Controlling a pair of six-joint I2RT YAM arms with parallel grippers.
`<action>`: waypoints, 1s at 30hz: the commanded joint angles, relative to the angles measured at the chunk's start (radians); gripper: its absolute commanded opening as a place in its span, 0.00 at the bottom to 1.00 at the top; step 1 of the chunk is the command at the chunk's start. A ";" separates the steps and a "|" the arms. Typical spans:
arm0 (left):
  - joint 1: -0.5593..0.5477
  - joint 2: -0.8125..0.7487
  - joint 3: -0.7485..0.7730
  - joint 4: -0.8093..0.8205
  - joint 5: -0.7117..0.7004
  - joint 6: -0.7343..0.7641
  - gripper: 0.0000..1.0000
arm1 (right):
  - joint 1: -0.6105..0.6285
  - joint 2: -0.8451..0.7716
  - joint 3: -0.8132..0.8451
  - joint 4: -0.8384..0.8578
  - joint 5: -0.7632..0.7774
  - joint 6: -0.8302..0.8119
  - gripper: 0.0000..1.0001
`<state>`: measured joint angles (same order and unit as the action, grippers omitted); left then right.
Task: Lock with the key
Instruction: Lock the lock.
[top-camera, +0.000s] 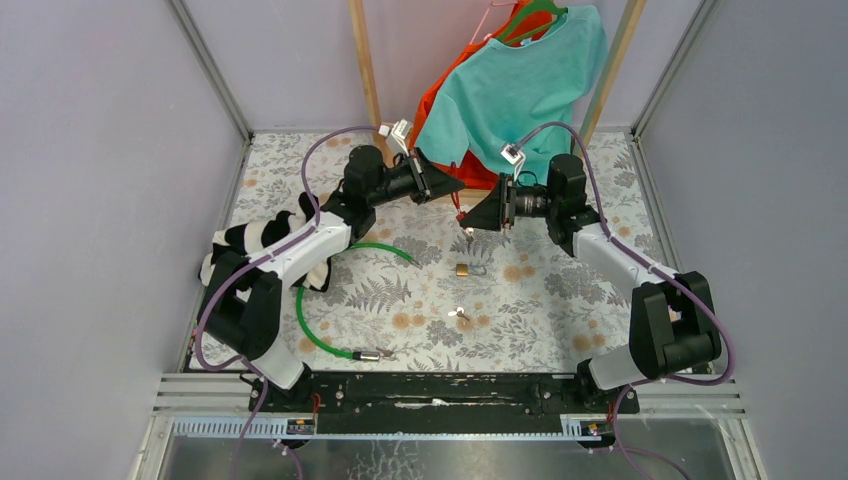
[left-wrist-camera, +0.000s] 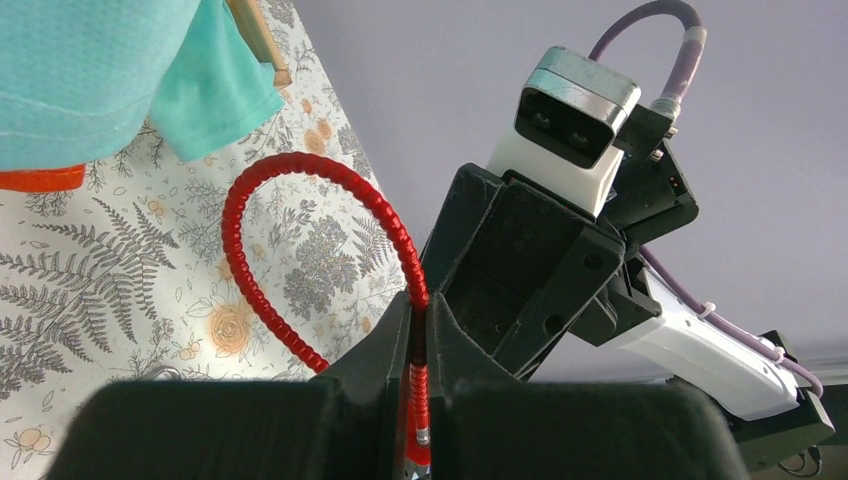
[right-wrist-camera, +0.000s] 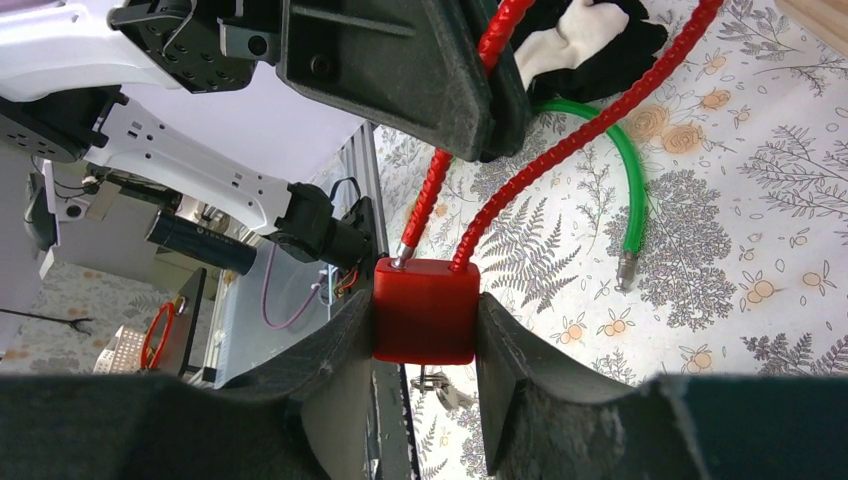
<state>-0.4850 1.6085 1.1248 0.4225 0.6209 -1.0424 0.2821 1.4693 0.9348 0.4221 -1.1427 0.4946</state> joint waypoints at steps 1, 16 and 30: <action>-0.006 -0.010 -0.040 -0.033 0.046 -0.002 0.00 | -0.029 -0.043 0.018 0.201 0.015 0.026 0.00; -0.004 -0.005 -0.072 -0.013 0.050 -0.028 0.00 | -0.063 -0.055 -0.023 0.270 0.049 0.060 0.00; -0.040 0.018 -0.054 -0.058 0.035 -0.005 0.00 | -0.067 -0.053 0.008 0.294 -0.015 0.041 0.00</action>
<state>-0.4858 1.6085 1.0843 0.4553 0.6086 -1.0782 0.2264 1.4689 0.8772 0.5358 -1.1439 0.5568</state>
